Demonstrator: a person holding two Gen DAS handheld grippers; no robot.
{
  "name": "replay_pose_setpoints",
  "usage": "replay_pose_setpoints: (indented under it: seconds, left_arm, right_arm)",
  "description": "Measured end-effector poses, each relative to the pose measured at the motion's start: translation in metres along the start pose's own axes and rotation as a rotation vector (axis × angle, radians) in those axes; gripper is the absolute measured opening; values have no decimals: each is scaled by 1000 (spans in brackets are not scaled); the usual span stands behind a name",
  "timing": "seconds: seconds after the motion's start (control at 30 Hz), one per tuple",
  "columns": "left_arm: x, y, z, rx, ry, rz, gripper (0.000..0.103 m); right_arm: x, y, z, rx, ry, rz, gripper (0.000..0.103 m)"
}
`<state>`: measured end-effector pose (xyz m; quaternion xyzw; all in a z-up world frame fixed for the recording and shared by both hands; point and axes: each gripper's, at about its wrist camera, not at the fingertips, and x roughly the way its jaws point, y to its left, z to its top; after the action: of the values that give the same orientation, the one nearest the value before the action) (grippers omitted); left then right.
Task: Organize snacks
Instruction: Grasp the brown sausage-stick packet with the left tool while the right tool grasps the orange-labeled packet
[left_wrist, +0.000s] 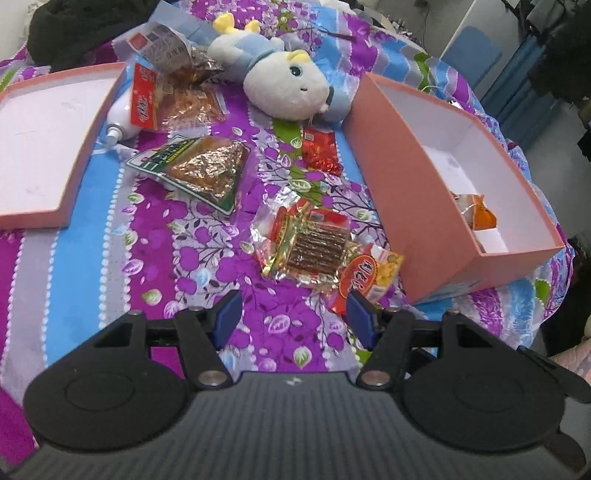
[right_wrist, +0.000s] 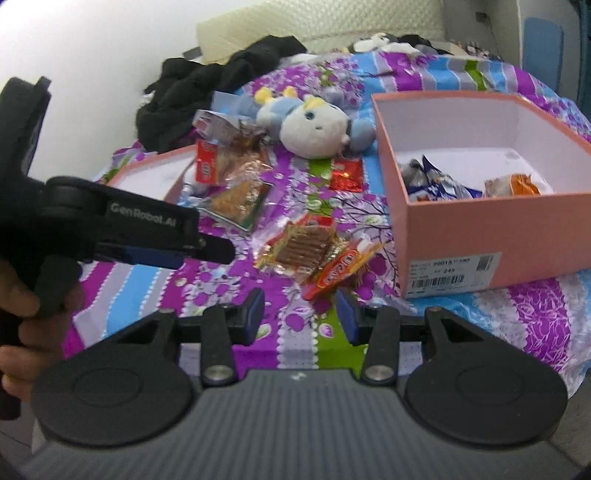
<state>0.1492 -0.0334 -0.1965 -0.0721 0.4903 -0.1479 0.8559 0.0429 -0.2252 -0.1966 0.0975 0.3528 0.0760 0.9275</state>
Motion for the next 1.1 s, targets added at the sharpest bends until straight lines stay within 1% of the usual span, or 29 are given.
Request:
replay_pose_setpoints:
  seconds: [0.07,0.2,0.3,0.37,0.47,0.57,0.67,0.77,0.83,0.93,1.0,1.03,1.1]
  left_arm:
    - [12,2,8,5,11,-2,68]
    - [34,2,24,35,32,-23,68]
    - [50,1,34,59,40,-34,70]
    - [63,0,40,69,58,-54,72]
    - [85,-7,46,112,117,-84,76]
    - [105,-16,48,158,155,-71,78]
    - [121,-23,49,200,188,-76,79]
    - [134,-29,49,235,205,-59,79]
    - [139,-30,50,247,214,-66,79]
    - [145,-33,49,267,218,-51,78]
    - [147,-33,49,263,214,-47,78]
    - [147,-32,48,258,211,-46,77]
    - [147,-30,48,246,206,-38,72]
  right_arm:
    - [10,-5,3,21,10,-6,46]
    - [29,-5,9,11,24,-10,46]
    - [42,-7,12,20,37,-6,46]
    - [52,-9,14,15,54,-18,45]
    - [67,-13,15,24,69,-24,46]
    - [78,-17,15,44,87,-22,46]
    - [87,-20,14,47,101,-26,46]
    - [96,-23,15,54,112,-25,46]
    - [102,-24,16,57,120,-21,46]
    - [110,-25,16,56,130,-11,46]
    - [115,-25,17,52,135,-7,47]
    - [117,-25,17,50,135,-3,47]
    - [120,-25,17,48,131,6,46]
